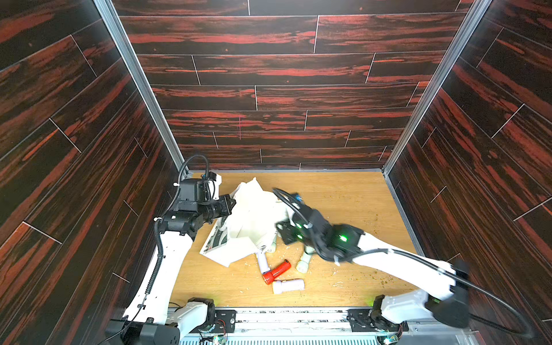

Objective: Put the flashlights into the tote bags
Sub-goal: Pick up the flashlight from the center of the board, then place the flashlight in the canvas bag.

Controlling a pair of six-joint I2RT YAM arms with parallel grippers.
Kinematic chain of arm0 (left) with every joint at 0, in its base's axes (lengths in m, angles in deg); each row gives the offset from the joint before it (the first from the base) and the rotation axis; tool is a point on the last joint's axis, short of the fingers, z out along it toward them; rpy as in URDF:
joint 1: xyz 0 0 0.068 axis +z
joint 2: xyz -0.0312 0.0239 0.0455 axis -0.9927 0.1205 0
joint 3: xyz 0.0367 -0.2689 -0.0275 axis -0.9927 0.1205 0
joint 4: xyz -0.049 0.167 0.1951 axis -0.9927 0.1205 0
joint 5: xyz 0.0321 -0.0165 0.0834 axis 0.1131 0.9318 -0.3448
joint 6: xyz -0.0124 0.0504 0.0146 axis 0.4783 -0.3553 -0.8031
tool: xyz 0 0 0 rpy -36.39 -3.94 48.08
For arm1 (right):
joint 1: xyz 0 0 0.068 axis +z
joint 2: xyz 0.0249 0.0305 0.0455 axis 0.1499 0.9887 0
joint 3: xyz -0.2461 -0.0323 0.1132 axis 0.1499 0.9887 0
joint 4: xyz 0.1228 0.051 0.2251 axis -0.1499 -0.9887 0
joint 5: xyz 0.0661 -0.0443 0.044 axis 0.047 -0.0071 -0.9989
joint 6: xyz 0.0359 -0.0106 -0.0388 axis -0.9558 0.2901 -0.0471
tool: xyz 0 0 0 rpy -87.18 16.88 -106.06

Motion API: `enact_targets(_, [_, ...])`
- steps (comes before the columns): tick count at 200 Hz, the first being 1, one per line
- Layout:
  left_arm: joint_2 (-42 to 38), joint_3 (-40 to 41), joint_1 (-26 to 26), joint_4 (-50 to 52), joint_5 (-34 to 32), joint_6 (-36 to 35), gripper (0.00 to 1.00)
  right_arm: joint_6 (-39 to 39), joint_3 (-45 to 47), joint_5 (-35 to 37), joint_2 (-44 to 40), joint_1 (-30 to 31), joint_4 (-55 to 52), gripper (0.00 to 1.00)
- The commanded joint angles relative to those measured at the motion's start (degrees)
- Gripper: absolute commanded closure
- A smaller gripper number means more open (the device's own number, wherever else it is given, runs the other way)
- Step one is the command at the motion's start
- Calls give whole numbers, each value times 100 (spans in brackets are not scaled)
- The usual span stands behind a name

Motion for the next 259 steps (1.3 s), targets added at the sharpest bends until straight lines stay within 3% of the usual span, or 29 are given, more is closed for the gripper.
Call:
enact_targets(1, [-237,106,-16,-514,235,160,100,259,-435,-854,603,-216,421,100])
enact_targets(31, [-290,235,-20,-666,308,257,100,257,-1372,-836,1538,-241,-68,100])
enact_targets(81, [-368,378,-25,-839,278,336,100,-55,-2065,-1093,2492,-370,-305,100])
enact_targets(210, [-415,658,-25,-1644,819,946,100,-1552,-3138,-2011,3950,-451,-305,100])
enact_targets(259, [-395,690,-25,-1679,830,944,100,-2075,-3491,-1942,4408,-447,-690,100])
